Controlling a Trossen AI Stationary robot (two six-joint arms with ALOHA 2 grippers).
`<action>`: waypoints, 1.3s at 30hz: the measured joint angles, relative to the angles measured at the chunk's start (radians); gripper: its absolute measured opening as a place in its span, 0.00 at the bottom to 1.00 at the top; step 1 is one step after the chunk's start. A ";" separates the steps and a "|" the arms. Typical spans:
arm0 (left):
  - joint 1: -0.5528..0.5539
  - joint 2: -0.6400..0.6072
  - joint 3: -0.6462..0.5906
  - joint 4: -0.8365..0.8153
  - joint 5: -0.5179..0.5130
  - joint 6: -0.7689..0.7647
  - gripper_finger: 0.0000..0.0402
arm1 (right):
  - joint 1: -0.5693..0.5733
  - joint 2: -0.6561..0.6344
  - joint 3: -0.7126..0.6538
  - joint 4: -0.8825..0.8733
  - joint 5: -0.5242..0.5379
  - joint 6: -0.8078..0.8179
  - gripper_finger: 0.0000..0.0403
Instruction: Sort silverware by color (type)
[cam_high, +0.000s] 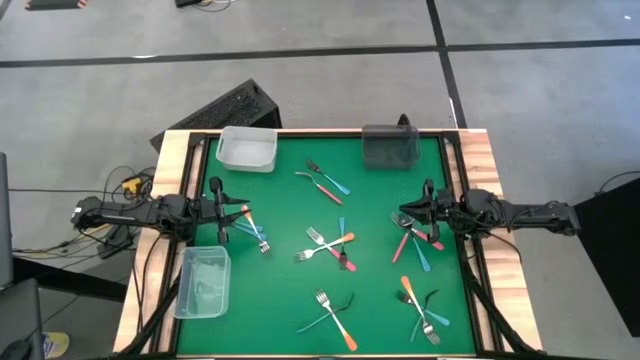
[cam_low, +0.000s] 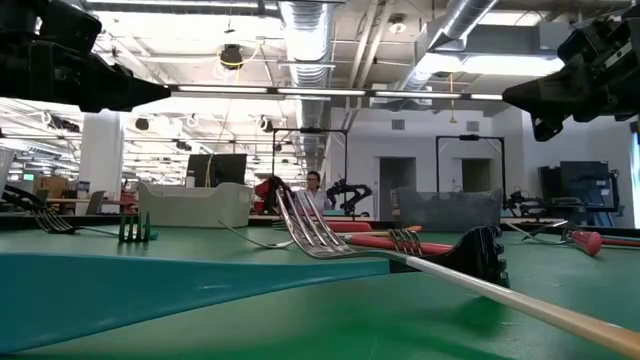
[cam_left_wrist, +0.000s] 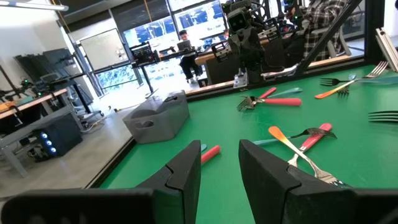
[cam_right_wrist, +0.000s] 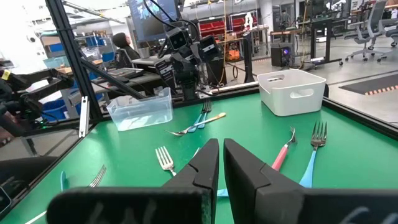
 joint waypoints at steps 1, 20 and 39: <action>0.000 0.000 0.000 0.000 0.000 0.000 0.25 | 0.000 0.000 0.000 0.000 0.000 0.000 0.13; 0.000 0.000 -0.001 0.003 -0.019 0.107 0.25 | 0.000 0.000 0.000 0.000 0.000 0.000 0.13; 0.000 0.000 -0.001 0.028 -0.005 -0.199 0.25 | 0.007 -0.001 -0.002 0.112 0.093 -0.118 0.13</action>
